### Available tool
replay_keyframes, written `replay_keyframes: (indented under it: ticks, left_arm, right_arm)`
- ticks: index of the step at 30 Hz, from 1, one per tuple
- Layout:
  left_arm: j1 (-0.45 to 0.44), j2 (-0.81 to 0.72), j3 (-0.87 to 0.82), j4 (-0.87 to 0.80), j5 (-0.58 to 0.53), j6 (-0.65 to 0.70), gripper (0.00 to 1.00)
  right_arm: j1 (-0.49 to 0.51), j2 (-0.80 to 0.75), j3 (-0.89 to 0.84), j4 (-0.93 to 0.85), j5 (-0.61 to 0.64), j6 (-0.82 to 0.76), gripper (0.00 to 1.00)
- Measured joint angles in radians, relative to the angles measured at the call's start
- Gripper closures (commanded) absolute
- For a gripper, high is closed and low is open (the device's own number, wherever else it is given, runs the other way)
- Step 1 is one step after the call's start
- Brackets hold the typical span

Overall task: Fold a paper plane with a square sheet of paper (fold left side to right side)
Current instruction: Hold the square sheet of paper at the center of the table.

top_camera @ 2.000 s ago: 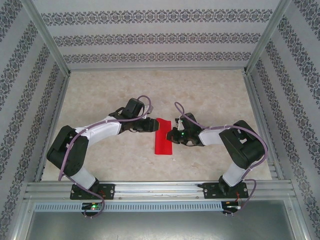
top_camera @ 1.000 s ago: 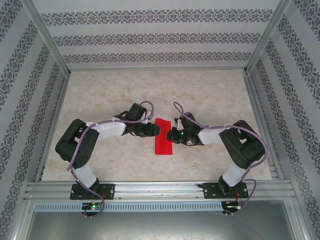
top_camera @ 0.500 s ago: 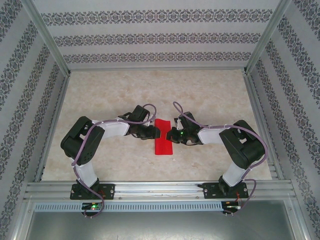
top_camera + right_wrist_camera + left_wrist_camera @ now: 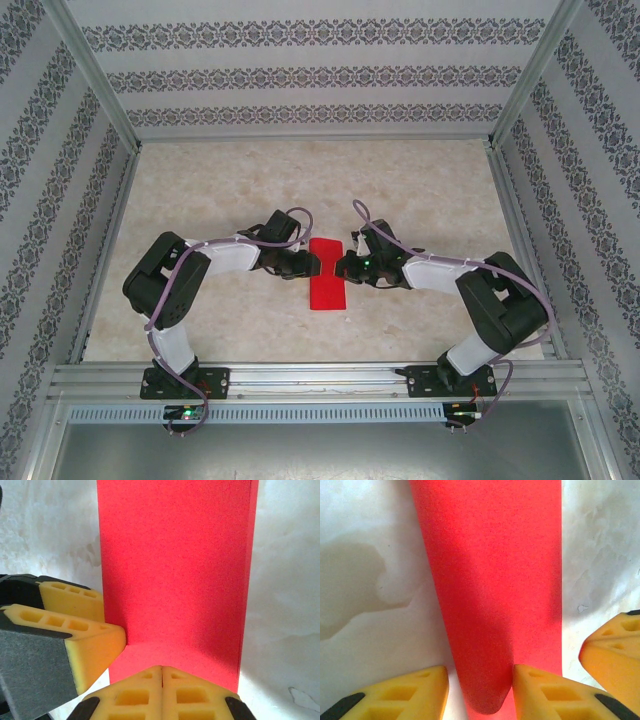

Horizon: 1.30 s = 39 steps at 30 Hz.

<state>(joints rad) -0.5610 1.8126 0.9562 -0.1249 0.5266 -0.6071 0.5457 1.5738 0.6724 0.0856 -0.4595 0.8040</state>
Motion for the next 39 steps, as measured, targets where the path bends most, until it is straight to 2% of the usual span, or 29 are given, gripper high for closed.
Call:
replay_keyframes:
  ticks: [39]
  left_arm:
    - [-0.003, 0.01, 0.027, -0.047, -0.012, 0.027, 0.63]
  right_arm:
    - [0.0, 0.007, 0.0, -0.016, 0.009, -0.003, 1.0]
